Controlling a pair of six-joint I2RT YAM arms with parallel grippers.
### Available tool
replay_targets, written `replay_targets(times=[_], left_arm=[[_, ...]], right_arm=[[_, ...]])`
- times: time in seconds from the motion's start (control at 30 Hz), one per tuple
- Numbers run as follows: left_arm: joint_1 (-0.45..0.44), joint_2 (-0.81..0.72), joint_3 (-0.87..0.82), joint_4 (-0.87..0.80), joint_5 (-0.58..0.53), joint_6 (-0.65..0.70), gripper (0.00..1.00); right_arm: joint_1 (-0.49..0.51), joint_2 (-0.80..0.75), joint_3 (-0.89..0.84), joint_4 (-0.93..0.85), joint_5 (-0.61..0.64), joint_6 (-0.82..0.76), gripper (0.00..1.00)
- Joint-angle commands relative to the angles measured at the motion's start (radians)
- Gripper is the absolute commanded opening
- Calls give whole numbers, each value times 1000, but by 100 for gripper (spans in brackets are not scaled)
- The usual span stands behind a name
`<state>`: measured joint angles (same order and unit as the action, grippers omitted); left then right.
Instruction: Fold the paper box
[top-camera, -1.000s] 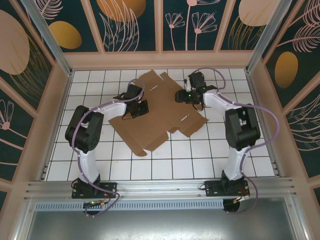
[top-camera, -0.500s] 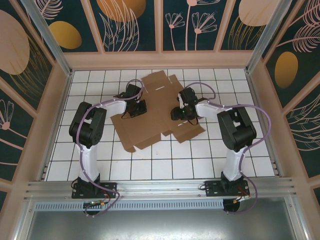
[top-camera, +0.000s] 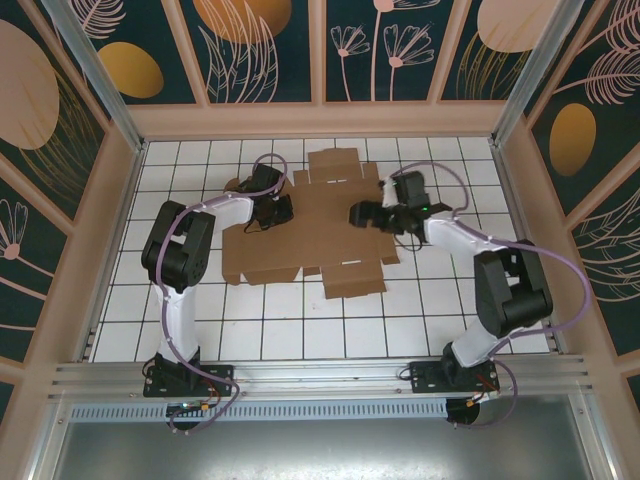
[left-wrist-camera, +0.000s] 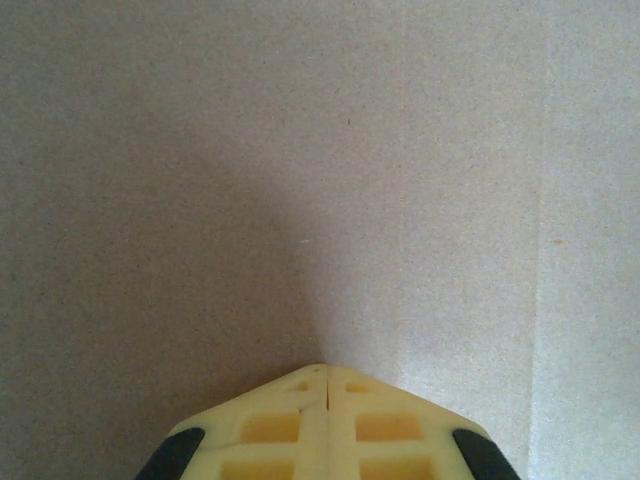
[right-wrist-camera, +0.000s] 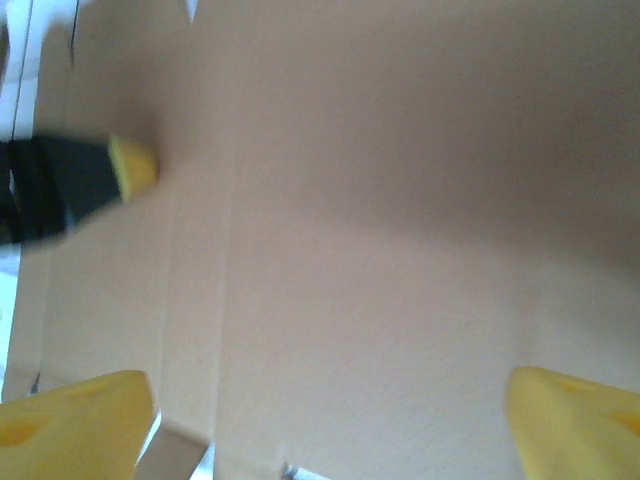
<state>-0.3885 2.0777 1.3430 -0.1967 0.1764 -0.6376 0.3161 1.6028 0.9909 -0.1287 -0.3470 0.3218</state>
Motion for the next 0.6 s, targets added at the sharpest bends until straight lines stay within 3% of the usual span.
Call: replay_targets(times=[0.0,0.33,0.57], left_arm=[[-1,8,-35,-40,26,29,0],[42,-190,-192,134,128,-25,9],[112,-148,-218,113,153,-40,13]], right_arm=[[-62,47,10,26,64,-3,96],[-154,227,117,-19,-91,-109,94],[-170,309,162,-43,-136,-143,94]])
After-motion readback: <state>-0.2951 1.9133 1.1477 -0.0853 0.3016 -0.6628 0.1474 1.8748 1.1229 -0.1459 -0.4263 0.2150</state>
